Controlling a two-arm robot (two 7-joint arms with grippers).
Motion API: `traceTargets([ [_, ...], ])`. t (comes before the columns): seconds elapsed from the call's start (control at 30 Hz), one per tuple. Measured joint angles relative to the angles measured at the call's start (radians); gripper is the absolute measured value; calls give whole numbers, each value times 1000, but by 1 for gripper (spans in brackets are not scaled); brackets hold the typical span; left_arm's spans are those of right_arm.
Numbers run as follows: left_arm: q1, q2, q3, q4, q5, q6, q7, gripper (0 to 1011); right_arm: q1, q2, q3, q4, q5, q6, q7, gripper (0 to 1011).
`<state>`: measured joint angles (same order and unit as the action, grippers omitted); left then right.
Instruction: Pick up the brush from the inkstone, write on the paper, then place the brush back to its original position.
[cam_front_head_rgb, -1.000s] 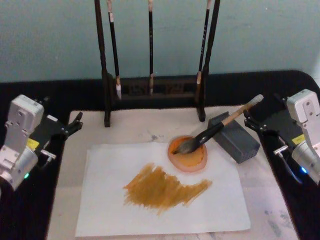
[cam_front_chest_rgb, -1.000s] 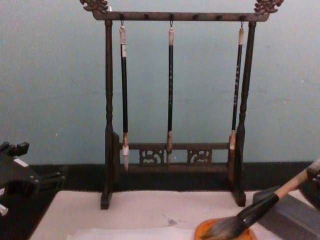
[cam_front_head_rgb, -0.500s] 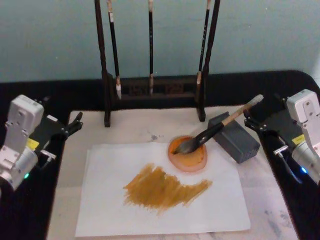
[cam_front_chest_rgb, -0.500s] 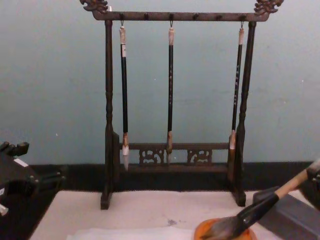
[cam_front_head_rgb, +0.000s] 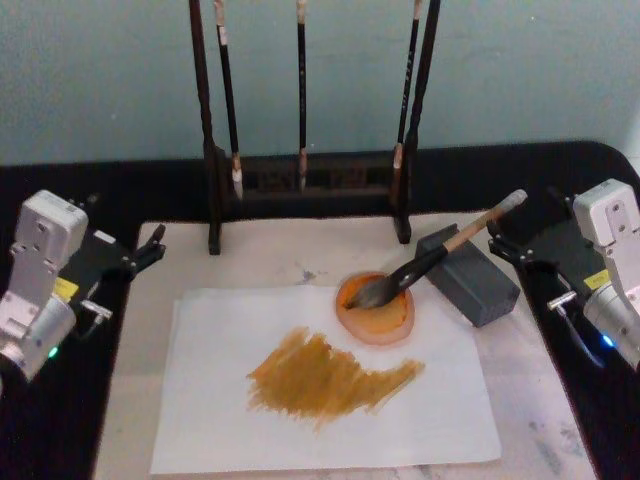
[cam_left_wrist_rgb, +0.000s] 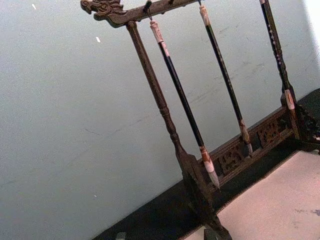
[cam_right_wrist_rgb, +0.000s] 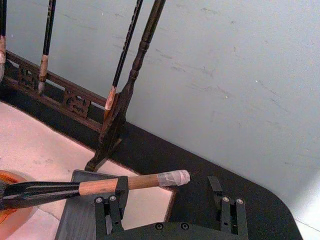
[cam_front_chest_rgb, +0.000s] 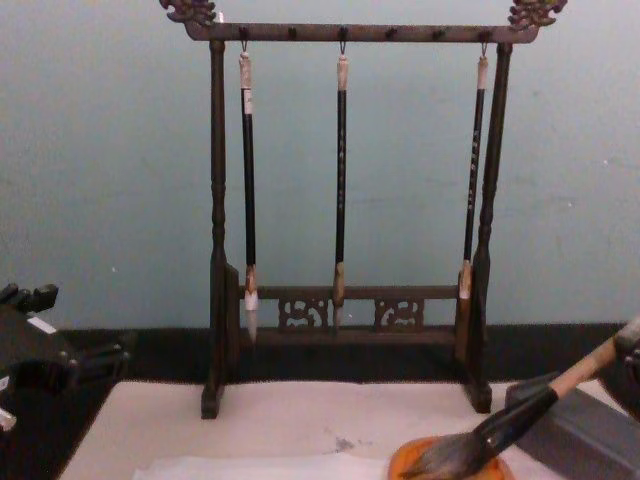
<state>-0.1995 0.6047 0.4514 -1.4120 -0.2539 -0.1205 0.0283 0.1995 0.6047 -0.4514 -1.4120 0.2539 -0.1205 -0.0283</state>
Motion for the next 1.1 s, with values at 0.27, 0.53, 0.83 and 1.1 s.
traceTargets([
  [0.27,0,0,0,0,0,0,0,1010,-52,-1,74,-45,142,15,72,1000],
  [0.53,0,0,0,0,0,0,0,1010,-223,-13,273,-172,556,119,240,1000],
  [0.83,0,0,0,0,0,0,0,1009,-323,-66,415,-219,946,339,266,1000],
  [1.1,0,0,0,0,0,0,0,1010,-291,-85,413,-166,1074,416,271,1000],
])
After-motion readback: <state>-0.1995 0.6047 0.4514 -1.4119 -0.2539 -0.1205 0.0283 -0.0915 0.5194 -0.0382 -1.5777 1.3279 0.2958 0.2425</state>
